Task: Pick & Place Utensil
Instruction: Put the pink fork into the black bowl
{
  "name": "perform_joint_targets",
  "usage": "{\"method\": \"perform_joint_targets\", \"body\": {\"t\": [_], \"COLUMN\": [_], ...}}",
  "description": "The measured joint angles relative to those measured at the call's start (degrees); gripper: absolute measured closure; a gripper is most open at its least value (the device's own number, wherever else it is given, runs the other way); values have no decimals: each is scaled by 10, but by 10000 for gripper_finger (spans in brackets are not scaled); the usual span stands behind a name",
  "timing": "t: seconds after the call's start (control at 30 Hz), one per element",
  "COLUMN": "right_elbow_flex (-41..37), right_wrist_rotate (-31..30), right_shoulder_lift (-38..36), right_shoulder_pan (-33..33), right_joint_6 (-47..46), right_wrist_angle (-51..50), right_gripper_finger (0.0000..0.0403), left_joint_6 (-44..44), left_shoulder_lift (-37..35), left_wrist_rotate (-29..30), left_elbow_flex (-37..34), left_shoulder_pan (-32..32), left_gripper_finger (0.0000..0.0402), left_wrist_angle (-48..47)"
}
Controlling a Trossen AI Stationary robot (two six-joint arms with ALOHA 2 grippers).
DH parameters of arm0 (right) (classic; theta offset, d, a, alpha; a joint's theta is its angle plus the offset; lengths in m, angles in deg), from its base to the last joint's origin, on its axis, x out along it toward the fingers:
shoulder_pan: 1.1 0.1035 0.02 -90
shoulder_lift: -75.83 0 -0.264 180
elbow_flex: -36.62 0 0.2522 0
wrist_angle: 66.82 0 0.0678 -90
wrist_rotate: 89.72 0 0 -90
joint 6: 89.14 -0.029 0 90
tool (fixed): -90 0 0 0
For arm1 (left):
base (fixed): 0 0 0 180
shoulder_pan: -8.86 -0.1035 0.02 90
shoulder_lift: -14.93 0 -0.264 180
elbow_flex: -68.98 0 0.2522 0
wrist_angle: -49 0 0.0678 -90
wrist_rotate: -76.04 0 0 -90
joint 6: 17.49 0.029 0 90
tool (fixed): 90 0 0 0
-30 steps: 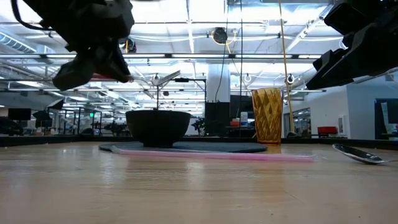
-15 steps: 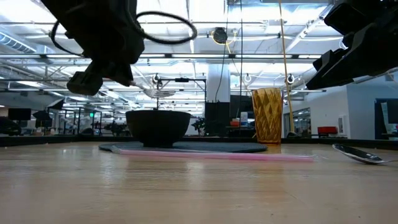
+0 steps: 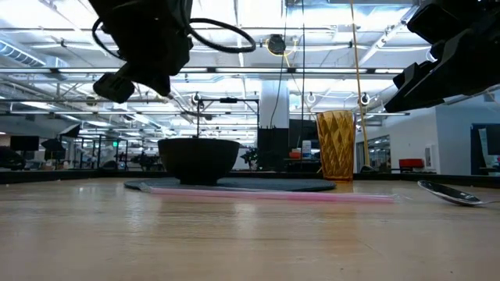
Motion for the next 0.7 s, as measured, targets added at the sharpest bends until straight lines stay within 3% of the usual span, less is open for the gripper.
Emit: {"method": "perform_joint_targets", "body": {"t": [0.23, 0.7], "right_elbow_flex": [0, 0], "right_wrist_rotate": [0, 0], "right_shoulder_lift": [1, 2], "right_shoulder_pan": [0, 0], "right_joint_6": [0, 7], "right_wrist_angle": [0, 0], "right_gripper_finger": [239, 239], "left_joint_6": [46, 88], "left_shoulder_lift": [0, 0], "left_wrist_rotate": [-43, -58], "left_elbow_flex": [10, 10], "left_shoulder_pan": [-22, -30], "left_gripper_finger": [399, 396], "left_wrist_angle": [9, 31]}}
